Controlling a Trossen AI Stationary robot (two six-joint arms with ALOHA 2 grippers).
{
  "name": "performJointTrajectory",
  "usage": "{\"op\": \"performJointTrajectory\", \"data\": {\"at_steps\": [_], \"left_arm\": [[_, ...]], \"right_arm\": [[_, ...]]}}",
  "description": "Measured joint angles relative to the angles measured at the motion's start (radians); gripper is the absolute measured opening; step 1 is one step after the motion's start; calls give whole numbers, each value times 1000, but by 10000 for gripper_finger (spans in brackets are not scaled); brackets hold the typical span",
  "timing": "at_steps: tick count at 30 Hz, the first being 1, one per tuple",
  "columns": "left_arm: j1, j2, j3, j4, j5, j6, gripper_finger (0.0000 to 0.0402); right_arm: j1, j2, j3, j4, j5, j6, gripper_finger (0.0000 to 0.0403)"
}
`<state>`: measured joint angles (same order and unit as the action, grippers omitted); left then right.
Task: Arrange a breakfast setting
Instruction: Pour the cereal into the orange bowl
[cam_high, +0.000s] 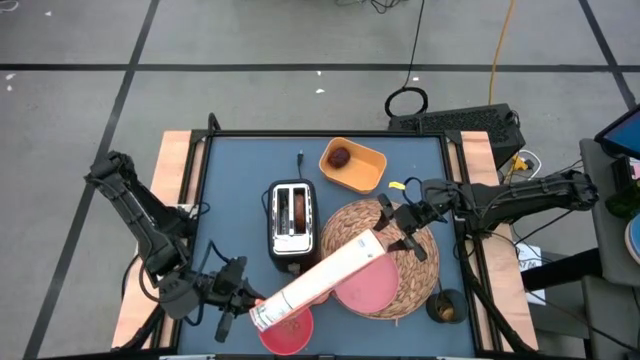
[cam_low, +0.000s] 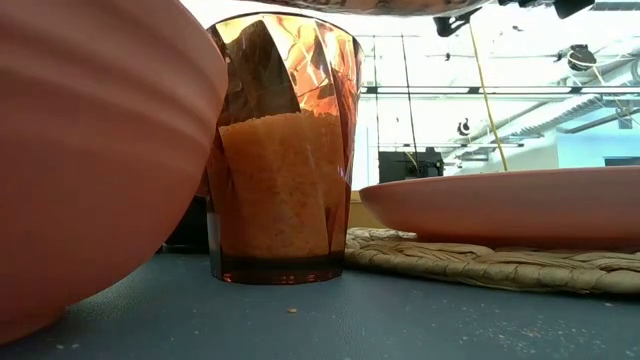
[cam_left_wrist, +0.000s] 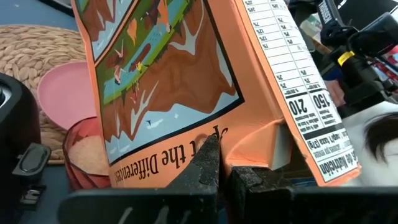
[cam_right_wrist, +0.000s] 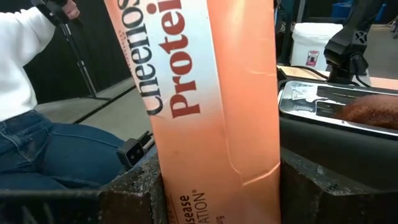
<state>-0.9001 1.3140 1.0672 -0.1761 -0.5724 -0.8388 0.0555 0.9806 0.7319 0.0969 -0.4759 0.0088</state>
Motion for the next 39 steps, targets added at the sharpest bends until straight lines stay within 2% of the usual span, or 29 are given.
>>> {"op": "performJointTrajectory", "data": {"at_steps": [8,16,25,33,39], "left_arm": [[-1,0,0,5,6,6,1],[-1,2,-2,0,4,2,1],[-2,0,-1,16,7,11,1],[0,2,-2,2,3,18,1],[-2,1,-1,15,6,27,1]], "right_arm": [[0,0,0,66,1,-21,201],[0,17,-2,-12,-7,6,201],[-1,6,-6,130,-30,11,201],[-1,21,-3,9,-49,7,201],[-1,23,-5,152,-49,11,201]]}}
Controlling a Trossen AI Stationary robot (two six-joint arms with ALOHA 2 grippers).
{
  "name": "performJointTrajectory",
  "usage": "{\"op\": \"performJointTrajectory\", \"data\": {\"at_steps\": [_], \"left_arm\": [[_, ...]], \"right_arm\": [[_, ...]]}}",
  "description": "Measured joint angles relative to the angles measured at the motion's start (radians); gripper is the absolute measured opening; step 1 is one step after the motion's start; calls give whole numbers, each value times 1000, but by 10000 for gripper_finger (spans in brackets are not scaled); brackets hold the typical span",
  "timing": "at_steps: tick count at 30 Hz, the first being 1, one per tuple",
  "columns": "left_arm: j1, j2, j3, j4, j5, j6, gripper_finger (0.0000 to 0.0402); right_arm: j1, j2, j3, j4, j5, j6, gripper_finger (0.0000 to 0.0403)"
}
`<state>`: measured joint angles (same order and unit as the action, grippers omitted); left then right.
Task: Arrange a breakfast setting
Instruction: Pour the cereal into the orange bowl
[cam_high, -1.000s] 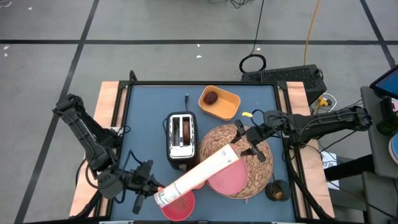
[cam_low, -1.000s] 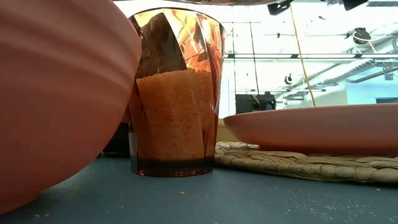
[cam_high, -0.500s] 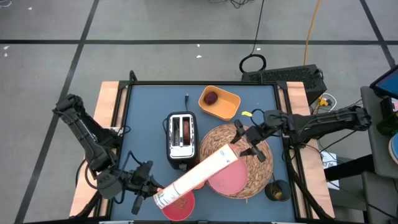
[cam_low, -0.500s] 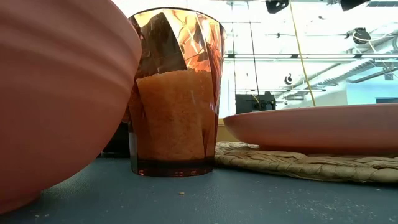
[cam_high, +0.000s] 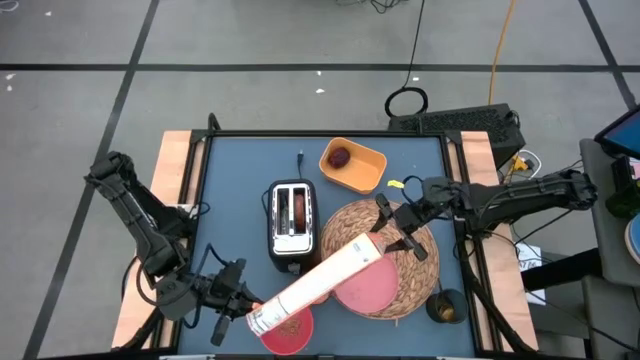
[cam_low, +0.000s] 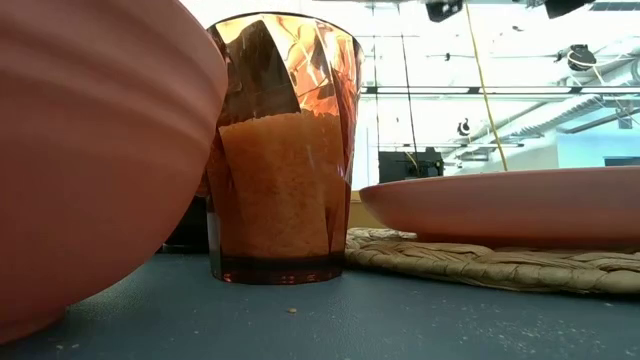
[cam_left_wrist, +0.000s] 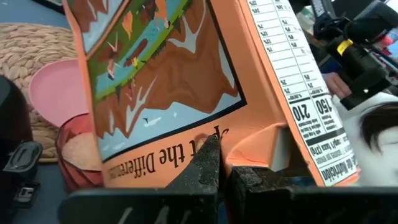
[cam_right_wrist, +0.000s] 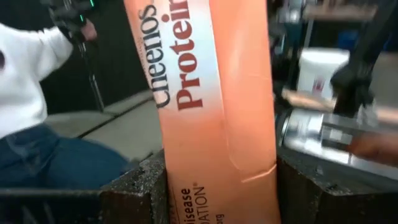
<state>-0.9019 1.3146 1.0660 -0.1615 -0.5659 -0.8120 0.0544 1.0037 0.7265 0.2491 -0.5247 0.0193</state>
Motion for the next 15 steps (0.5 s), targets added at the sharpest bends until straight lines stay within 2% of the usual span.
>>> {"op": "performJointTrajectory", "data": {"at_steps": [4,11,15], "left_arm": [[0,-1,1,3,0,16,1],[3,1,0,-9,-10,16,1],[2,1,0,3,-5,21,1]], "right_arm": [[0,-2,0,37,-1,6,201],[1,6,2,-150,-4,13,201],[1,4,1,-48,-3,27,201]]}}
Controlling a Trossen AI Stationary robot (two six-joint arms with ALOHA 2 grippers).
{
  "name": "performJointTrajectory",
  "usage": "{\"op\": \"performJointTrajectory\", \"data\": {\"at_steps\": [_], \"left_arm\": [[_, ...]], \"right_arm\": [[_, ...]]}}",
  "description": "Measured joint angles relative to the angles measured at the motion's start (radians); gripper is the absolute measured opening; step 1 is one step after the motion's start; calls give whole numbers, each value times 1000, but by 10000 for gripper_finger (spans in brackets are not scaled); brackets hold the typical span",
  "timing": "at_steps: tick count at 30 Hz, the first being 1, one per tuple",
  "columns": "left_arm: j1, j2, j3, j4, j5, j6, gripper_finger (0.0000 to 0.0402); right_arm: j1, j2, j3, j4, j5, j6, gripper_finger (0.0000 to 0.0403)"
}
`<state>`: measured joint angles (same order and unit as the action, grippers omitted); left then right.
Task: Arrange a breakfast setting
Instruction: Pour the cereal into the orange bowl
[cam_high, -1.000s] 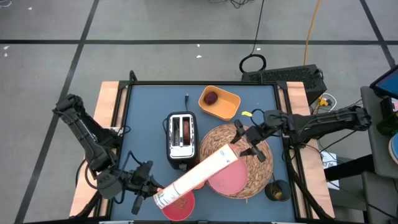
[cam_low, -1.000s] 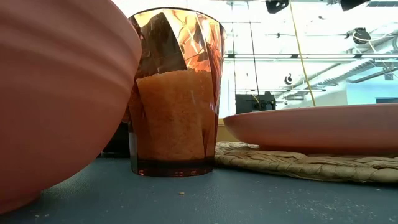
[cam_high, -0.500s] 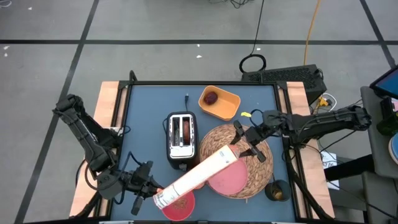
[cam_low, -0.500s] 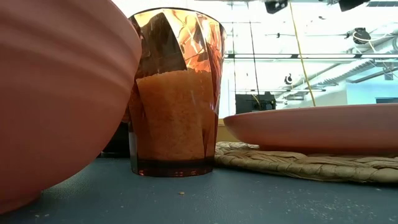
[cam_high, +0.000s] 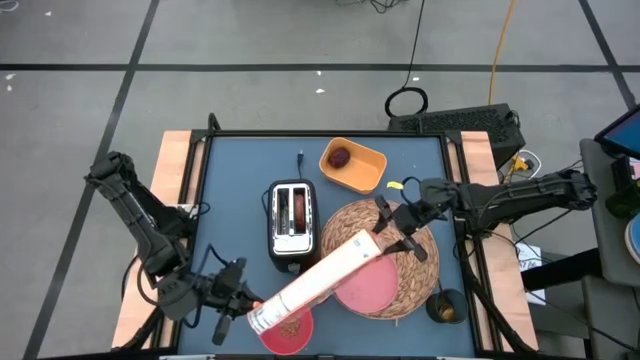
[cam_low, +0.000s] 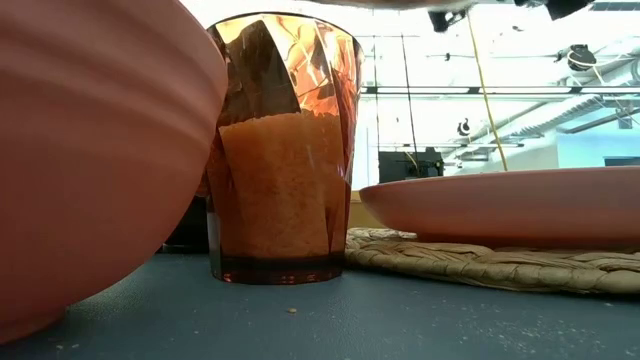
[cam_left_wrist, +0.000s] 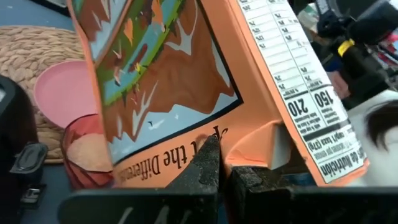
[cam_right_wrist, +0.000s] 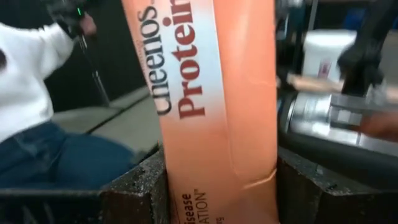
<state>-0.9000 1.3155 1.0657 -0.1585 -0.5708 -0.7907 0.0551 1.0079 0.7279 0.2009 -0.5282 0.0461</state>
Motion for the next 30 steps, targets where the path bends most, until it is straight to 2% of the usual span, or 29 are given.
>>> {"op": "performJointTrajectory", "data": {"at_steps": [5,11,16,19,22,24,27,30], "left_arm": [[-1,-2,1,27,2,35,1],[0,0,-1,136,5,130,1],[1,0,0,20,-2,3,1],[8,-1,0,39,-2,-57,1],[-4,-2,0,110,0,26,1],[-12,-2,0,101,-6,66,1],[-9,-1,0,57,-8,4,1],[-3,-1,0,104,-4,-18,1]], "right_arm": [[-1,-6,-1,160,-2,19,201],[-1,-8,1,26,-9,22,201],[-1,-6,0,13,5,21,201],[-2,-6,-2,53,6,21,201],[-1,-6,-1,83,2,22,201],[-1,-6,-1,77,0,23,201],[-1,-6,-1,58,3,21,201],[-1,-6,-1,51,1,22,201]]}}
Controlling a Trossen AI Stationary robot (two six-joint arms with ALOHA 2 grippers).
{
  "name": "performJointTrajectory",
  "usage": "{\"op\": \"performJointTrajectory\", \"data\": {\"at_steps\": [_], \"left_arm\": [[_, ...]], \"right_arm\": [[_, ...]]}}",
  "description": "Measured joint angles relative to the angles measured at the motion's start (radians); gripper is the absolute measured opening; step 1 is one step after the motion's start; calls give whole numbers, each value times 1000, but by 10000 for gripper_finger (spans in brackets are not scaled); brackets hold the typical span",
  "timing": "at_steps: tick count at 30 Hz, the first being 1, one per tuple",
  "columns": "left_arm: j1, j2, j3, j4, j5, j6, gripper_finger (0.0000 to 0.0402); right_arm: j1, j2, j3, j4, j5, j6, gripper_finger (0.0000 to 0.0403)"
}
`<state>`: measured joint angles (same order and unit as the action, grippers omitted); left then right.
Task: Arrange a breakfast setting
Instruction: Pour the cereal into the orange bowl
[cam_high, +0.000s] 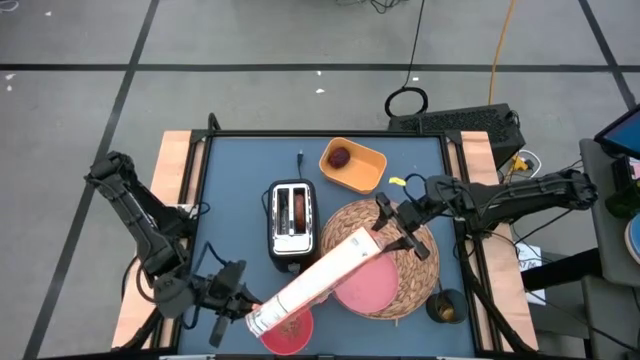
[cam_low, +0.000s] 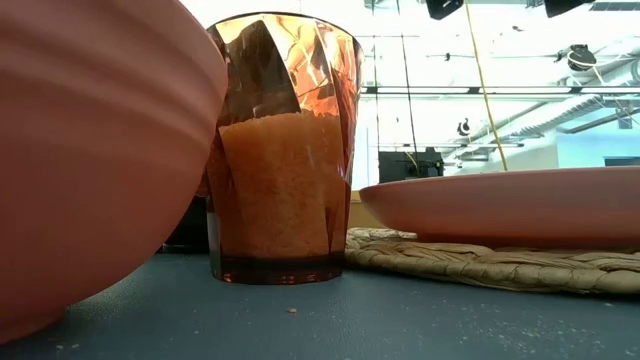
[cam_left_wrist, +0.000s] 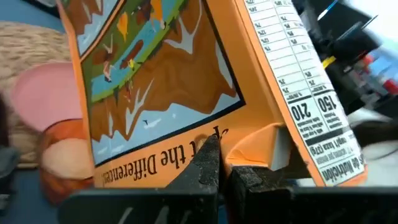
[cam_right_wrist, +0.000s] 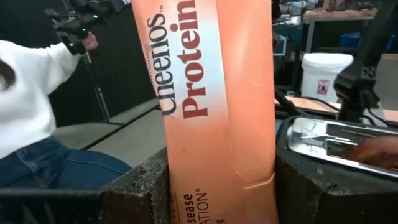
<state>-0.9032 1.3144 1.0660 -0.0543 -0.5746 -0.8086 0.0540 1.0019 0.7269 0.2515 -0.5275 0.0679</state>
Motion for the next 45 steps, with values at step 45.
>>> {"op": "performJointTrajectory", "data": {"at_steps": [45], "left_arm": [[10,26,2,-46,48,31,1]], "right_arm": [[0,0,0,-10,1,-2,201]]}}
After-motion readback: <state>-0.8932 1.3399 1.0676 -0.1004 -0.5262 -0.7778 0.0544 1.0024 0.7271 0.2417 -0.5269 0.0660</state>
